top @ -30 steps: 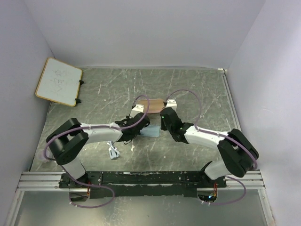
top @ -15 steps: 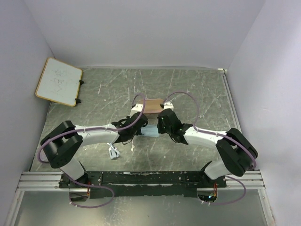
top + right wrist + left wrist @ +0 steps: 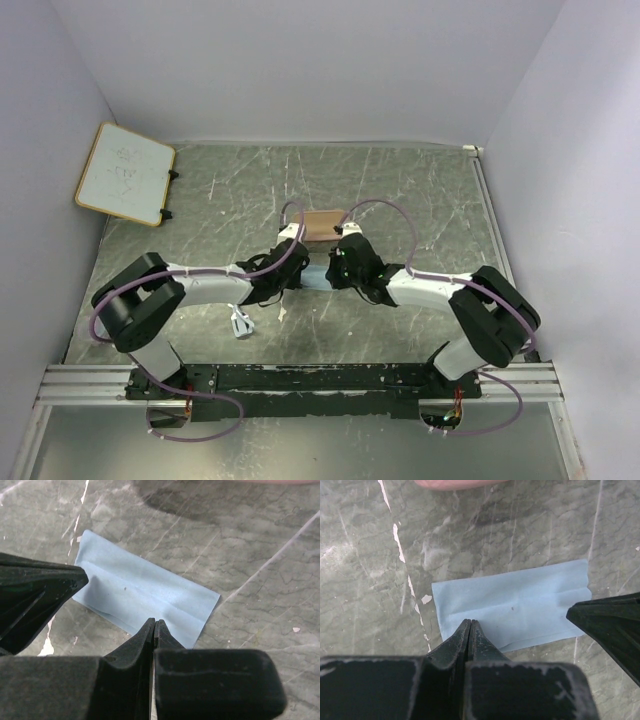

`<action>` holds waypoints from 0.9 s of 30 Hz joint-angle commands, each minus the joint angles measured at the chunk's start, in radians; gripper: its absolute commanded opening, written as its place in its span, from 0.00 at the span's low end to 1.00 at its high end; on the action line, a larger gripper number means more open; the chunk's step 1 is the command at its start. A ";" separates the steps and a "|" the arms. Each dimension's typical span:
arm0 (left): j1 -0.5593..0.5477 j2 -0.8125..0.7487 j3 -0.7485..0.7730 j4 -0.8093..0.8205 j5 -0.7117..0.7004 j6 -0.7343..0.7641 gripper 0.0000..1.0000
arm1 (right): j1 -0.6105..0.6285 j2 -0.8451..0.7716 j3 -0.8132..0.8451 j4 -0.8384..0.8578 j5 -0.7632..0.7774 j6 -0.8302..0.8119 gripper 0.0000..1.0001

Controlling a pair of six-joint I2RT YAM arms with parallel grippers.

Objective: Organize the sunglasses
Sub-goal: Place the glasses cleaning cloth at the center of the board, then adjust the glasses cleaning cloth at the center of the board.

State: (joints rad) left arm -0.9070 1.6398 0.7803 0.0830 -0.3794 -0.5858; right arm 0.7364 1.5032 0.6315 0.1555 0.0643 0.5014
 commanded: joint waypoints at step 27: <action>0.018 -0.036 -0.074 -0.069 0.070 -0.019 0.07 | -0.001 0.041 -0.049 -0.052 -0.028 -0.008 0.00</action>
State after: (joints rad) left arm -0.8925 1.6173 0.7227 0.0658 -0.3241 -0.6033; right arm 0.7364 1.5455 0.6106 0.1593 0.0288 0.5079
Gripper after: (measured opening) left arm 0.075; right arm 0.004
